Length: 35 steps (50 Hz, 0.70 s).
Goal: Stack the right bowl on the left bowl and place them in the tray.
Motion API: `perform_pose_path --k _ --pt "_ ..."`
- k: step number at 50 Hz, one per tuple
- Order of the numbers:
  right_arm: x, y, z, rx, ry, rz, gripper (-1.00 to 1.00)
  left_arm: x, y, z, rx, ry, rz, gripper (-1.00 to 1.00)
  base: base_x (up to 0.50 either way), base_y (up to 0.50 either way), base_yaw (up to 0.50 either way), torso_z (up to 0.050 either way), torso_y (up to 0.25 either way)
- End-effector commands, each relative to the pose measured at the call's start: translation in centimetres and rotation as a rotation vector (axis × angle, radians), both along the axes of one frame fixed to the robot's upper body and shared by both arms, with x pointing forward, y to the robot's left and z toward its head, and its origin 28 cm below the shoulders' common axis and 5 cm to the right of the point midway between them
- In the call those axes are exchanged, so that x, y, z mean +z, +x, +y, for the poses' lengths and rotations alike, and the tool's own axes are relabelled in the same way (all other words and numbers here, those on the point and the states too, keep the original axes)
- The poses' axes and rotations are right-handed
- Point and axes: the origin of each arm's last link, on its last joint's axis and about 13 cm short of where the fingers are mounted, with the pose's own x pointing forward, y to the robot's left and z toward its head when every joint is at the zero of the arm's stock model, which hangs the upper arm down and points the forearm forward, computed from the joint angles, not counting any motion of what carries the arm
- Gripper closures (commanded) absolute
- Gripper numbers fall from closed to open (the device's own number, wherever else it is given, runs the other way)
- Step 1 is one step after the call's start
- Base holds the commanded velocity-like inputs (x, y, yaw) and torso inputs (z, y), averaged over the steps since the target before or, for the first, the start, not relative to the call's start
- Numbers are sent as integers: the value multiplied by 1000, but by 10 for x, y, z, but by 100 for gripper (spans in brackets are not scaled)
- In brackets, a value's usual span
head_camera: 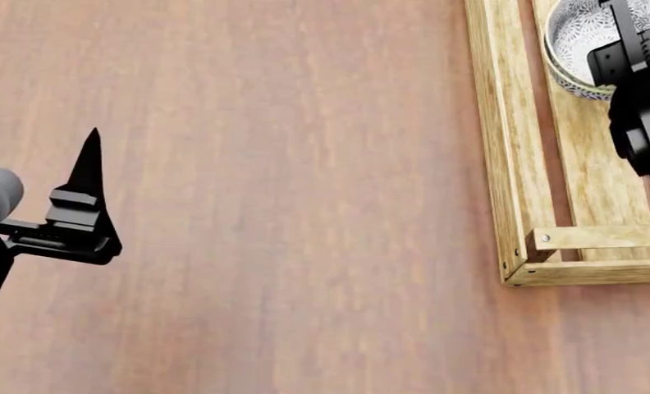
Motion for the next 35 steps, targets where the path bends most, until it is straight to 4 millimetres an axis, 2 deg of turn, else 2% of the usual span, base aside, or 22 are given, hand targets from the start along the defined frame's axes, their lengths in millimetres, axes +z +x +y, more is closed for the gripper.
perform_pose_path --k 1,19,20,35 --pt "3 0 0 0 -10 14 100 0 0 0 2 -5 0 -100 0 0 0 0 0" --pt "3 0 1 -11 -14 28 100 1 0 1 4 -4 -5 -100 0 0 0 0 1" --pt "4 0 1 -10 -12 27 -100 1 0 1 4 -4 -6 -100 0 0 0 0 0" --pt "9 2 1 -59 -46 16 -100 1 -1 2 7 -11 -5 -100 0 0 0 0 0"
